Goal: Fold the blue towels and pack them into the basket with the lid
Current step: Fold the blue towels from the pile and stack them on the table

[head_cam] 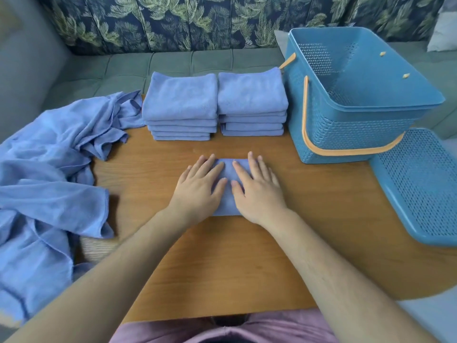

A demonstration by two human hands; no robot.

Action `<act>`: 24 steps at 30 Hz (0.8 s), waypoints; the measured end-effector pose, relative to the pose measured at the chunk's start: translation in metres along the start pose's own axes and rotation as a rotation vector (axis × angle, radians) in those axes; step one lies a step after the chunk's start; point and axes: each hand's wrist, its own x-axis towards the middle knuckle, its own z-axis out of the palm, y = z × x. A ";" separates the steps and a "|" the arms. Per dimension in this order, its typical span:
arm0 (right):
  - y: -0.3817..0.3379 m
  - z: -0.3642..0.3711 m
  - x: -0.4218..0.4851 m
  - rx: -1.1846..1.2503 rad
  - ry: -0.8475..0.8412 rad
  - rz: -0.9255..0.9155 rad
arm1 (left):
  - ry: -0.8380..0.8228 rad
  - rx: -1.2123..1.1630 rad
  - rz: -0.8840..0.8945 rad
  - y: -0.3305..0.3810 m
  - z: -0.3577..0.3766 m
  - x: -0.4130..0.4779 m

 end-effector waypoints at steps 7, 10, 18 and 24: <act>-0.006 0.021 -0.009 0.003 0.148 0.171 | 0.116 0.003 -0.223 0.001 0.021 -0.014; -0.011 0.021 -0.011 0.169 0.296 0.106 | 0.167 -0.068 -0.176 0.002 0.016 -0.015; -0.034 -0.011 -0.023 0.626 0.307 0.010 | 0.373 -0.485 -0.032 0.002 -0.018 -0.023; -0.076 -0.081 0.032 0.563 0.307 -0.124 | 0.416 -0.485 -0.085 -0.008 -0.110 0.034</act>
